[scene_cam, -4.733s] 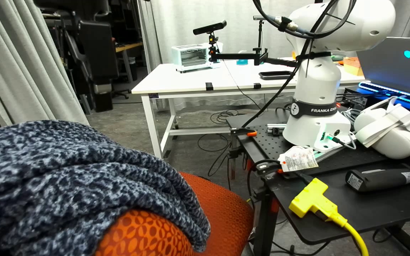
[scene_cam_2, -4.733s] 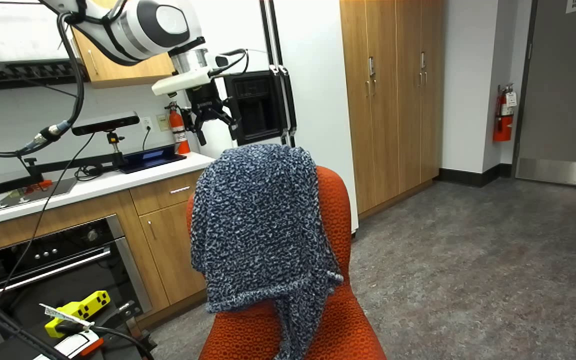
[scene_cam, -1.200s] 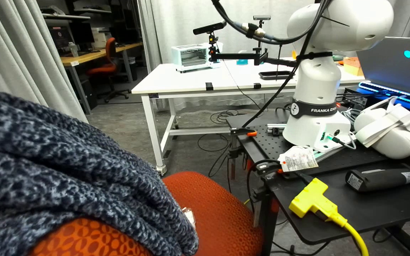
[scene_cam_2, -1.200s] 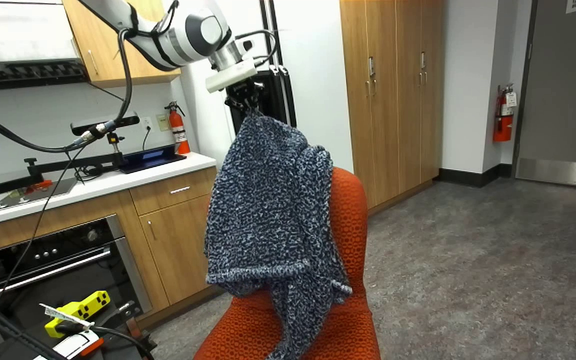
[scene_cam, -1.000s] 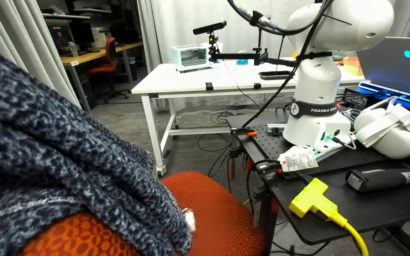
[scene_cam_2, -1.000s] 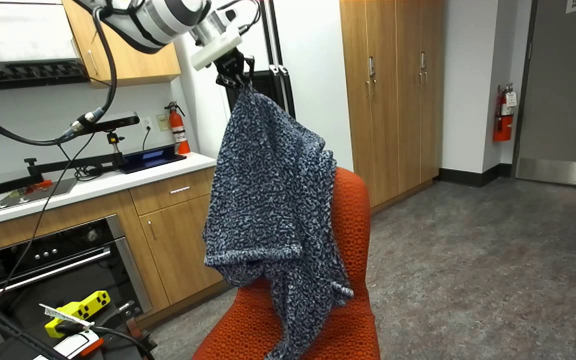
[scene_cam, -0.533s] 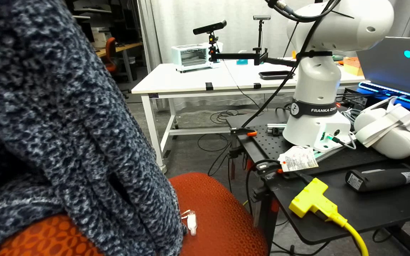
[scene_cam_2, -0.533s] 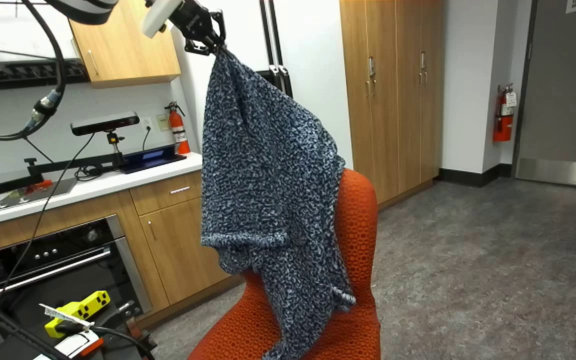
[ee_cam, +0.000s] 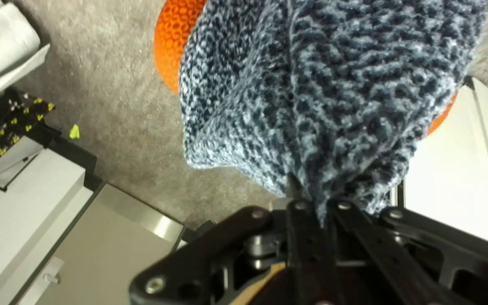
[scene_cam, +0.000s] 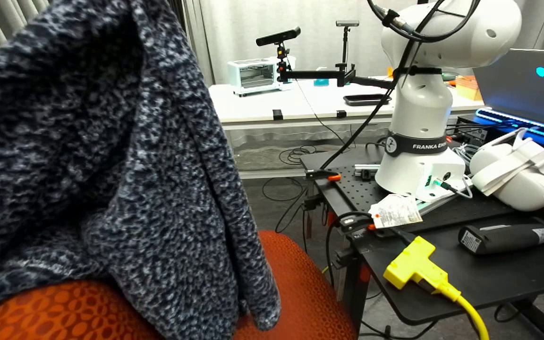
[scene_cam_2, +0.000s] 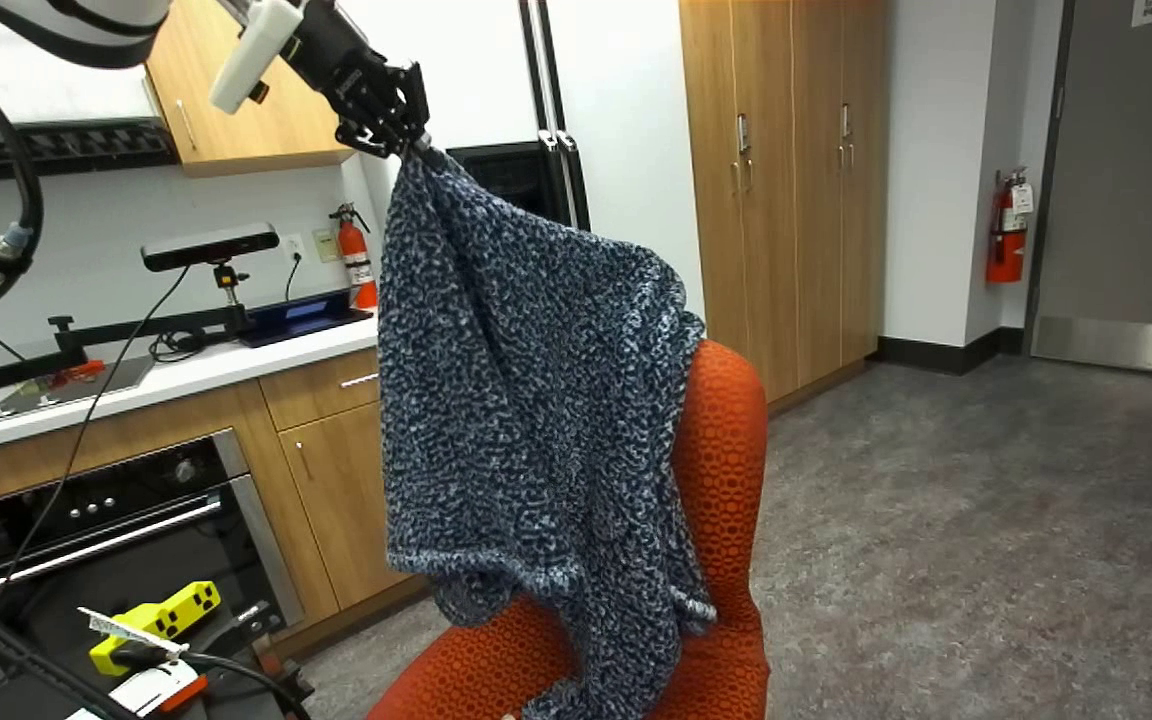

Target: Remove the fleece from the backrest of the chair

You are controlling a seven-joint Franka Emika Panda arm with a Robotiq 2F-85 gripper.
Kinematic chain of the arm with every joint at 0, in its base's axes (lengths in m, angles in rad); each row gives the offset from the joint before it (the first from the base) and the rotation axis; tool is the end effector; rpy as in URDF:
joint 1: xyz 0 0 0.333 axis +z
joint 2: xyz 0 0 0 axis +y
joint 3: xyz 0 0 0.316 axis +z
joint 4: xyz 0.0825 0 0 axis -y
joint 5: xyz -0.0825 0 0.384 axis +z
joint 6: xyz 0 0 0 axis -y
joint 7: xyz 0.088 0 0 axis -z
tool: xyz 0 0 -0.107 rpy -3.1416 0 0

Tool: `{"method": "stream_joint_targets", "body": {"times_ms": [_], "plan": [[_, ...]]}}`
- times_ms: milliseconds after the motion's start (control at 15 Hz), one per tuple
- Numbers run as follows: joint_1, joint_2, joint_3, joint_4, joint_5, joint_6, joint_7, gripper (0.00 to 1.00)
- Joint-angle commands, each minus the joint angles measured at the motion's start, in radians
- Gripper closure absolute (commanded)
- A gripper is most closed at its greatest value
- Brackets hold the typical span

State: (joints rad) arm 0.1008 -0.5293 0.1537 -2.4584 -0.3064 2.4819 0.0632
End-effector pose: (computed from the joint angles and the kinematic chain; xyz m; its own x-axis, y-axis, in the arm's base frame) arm 0.4165 0.1171 0.5420 0.7727 0.4060 0.4879 0.2712 -0.9061 0.3246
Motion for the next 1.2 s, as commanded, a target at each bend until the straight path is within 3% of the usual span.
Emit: {"method": "stream_joint_targets", "body": {"times_ms": [0,133,200,267,533,600,867,1133], "plan": [[0.008,-0.087,-0.018,-0.06,0.102,-0.119,0.011,0.99],[0.011,-0.088,-0.025,-0.058,0.146,-0.174,0.006,0.99],[0.018,-0.087,-0.029,-0.049,0.166,-0.209,-0.008,0.7],[0.021,-0.087,-0.034,-0.044,0.185,-0.233,-0.017,0.68],[0.034,-0.093,-0.045,-0.016,0.231,-0.318,-0.051,0.39],[0.018,0.047,-0.046,0.025,0.216,-0.223,-0.058,0.31],[0.015,0.21,-0.057,0.107,0.197,-0.075,-0.126,0.02],[0.009,0.393,-0.076,0.221,0.198,0.054,-0.21,0.0]]}}
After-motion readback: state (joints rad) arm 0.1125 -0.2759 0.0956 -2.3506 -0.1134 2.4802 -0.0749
